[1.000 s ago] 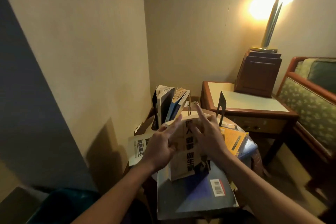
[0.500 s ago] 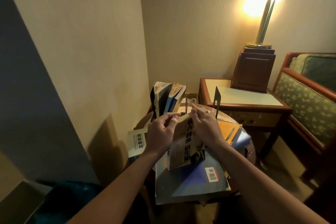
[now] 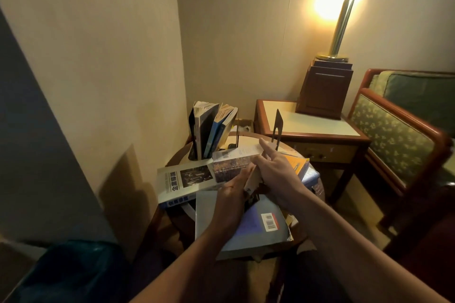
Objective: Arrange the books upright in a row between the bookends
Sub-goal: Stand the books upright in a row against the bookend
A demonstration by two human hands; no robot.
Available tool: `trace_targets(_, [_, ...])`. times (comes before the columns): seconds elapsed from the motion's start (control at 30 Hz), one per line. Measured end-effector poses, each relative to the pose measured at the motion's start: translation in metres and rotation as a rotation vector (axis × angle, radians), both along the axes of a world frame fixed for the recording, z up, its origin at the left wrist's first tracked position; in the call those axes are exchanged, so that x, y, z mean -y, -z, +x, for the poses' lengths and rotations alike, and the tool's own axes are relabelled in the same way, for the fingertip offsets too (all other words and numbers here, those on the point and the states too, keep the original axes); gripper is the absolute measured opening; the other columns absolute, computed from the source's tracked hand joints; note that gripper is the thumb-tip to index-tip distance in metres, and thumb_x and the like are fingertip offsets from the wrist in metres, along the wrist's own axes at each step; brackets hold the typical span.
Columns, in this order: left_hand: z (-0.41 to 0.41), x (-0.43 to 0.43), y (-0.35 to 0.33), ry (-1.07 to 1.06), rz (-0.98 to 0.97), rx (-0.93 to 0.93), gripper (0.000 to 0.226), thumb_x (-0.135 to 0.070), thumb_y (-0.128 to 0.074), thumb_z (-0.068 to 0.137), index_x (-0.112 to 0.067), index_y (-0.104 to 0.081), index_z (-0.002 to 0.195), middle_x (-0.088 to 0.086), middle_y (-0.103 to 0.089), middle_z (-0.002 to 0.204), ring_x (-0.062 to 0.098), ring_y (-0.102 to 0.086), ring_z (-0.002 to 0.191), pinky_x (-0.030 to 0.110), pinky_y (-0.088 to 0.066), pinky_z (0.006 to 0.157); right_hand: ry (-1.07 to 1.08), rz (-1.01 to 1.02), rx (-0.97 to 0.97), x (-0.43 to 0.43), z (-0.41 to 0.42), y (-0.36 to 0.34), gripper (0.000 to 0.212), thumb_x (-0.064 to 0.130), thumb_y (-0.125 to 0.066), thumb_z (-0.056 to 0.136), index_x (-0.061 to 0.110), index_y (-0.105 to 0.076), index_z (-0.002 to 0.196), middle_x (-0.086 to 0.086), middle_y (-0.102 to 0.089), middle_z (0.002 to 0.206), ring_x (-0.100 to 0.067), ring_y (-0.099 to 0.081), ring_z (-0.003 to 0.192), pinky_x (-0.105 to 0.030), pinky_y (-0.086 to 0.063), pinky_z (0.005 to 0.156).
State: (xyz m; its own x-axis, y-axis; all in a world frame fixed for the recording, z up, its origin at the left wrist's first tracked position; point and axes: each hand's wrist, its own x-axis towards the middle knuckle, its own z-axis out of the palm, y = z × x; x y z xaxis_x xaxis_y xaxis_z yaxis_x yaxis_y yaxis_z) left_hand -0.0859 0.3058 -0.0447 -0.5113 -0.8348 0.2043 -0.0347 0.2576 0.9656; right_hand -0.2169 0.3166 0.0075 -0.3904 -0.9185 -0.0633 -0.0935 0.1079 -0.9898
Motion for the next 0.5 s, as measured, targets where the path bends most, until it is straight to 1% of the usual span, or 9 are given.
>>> trace_targets(0.03, [-0.004, 0.0, 0.003, 0.023, 0.063, -0.041, 0.029, -0.023, -0.043, 0.106, -0.035, -0.052, 0.131, -0.013, -0.063, 0.126, -0.009, -0.062, 0.108, 0.013, -0.05, 0.086, -0.004, -0.003, -0.008, -0.004, -0.002, -0.002, 0.052, 0.028, -0.054, 0.099, 0.039, -0.041, 0.148, -0.002, -0.041, 0.148, -0.024, -0.062, 0.116, -0.045, -0.058, 0.091])
trace_targets(0.1, [-0.01, 0.0, 0.007, 0.047, 0.028, 0.012, 0.032, -0.025, -0.038, 0.109, -0.033, -0.046, 0.138, -0.026, -0.055, 0.125, -0.019, -0.054, 0.113, 0.01, -0.046, 0.092, 0.0, -0.009, -0.061, -0.009, -0.006, -0.004, 0.042, 0.022, -0.045, 0.103, 0.033, -0.051, 0.144, -0.004, -0.043, 0.147, -0.023, -0.06, 0.117, -0.043, -0.057, 0.093])
trace_targets(0.13, [-0.013, 0.001, 0.011, 0.063, 0.002, 0.056, 0.035, -0.038, -0.039, 0.108, -0.034, -0.046, 0.142, -0.026, -0.055, 0.128, -0.017, -0.051, 0.119, 0.014, -0.045, 0.099, 0.007, -0.004, -0.104, -0.011, -0.009, -0.004, 0.04, 0.021, -0.043, 0.104, 0.031, -0.055, 0.141, -0.004, -0.044, 0.147, -0.024, -0.058, 0.121, -0.043, -0.055, 0.097])
trace_targets(0.2, [-0.018, 0.002, 0.011, 0.052, 0.065, 0.073, 0.059, -0.071, -0.036, 0.095, -0.04, -0.047, 0.144, -0.021, -0.051, 0.143, -0.004, -0.044, 0.134, 0.034, -0.039, 0.114, 0.016, 0.005, -0.191, -0.013, -0.014, -0.005, 0.041, 0.025, -0.045, 0.099, 0.03, -0.06, 0.137, -0.002, -0.049, 0.146, -0.025, -0.053, 0.129, -0.044, -0.049, 0.106])
trace_targets(0.27, [-0.022, 0.002, 0.01, 0.055, 0.058, 0.108, 0.065, -0.08, -0.033, 0.089, -0.05, -0.04, 0.145, -0.022, -0.044, 0.15, 0.003, -0.04, 0.139, 0.045, -0.037, 0.115, 0.018, 0.027, -0.258, -0.015, -0.021, -0.007, 0.041, 0.024, -0.047, 0.099, 0.026, -0.06, 0.138, -0.001, -0.053, 0.144, -0.024, -0.05, 0.132, -0.046, -0.043, 0.111])
trace_targets(0.3, [-0.025, 0.003, 0.013, 0.071, 0.052, 0.112, 0.059, -0.079, -0.035, 0.089, -0.058, -0.035, 0.144, -0.021, -0.045, 0.148, 0.006, -0.046, 0.136, 0.048, -0.044, 0.11, 0.026, 0.045, -0.278, -0.017, -0.026, -0.009, 0.04, 0.019, -0.047, 0.101, 0.022, -0.059, 0.139, 0.001, -0.053, 0.141, -0.024, -0.052, 0.129, -0.046, -0.044, 0.11])
trace_targets(0.37, [-0.029, 0.004, 0.018, 0.138, 0.044, 0.1, 0.048, -0.074, -0.041, 0.091, -0.07, -0.028, 0.137, -0.016, -0.047, 0.143, 0.01, -0.059, 0.119, 0.045, -0.058, 0.091, 0.046, 0.09, -0.27, -0.022, -0.038, -0.014, 0.039, 0.014, -0.046, 0.103, 0.019, -0.057, 0.141, 0.0, -0.052, 0.133, -0.025, -0.059, 0.117, -0.048, -0.052, 0.101])
trace_targets(0.4, [-0.031, 0.005, 0.02, 0.16, 0.016, 0.113, 0.049, -0.075, -0.041, 0.091, -0.071, -0.025, 0.138, -0.014, -0.043, 0.147, 0.01, -0.06, 0.118, 0.042, -0.059, 0.088, 0.047, 0.105, -0.235, -0.025, -0.044, -0.016, 0.039, 0.015, -0.046, 0.104, 0.02, -0.057, 0.141, -0.004, -0.054, 0.131, -0.026, -0.062, 0.11, -0.048, -0.056, 0.095])
trace_targets(0.5, [-0.035, 0.015, 0.02, 0.153, -0.131, 0.224, 0.072, -0.085, -0.033, 0.085, -0.057, -0.019, 0.15, -0.01, -0.023, 0.163, 0.012, -0.053, 0.127, 0.039, -0.056, 0.094, 0.057, 0.122, -0.143, -0.031, -0.057, -0.03, 0.036, 0.017, -0.046, 0.105, 0.025, -0.058, 0.138, -0.007, -0.055, 0.122, -0.027, -0.065, 0.102, -0.04, -0.062, 0.078])
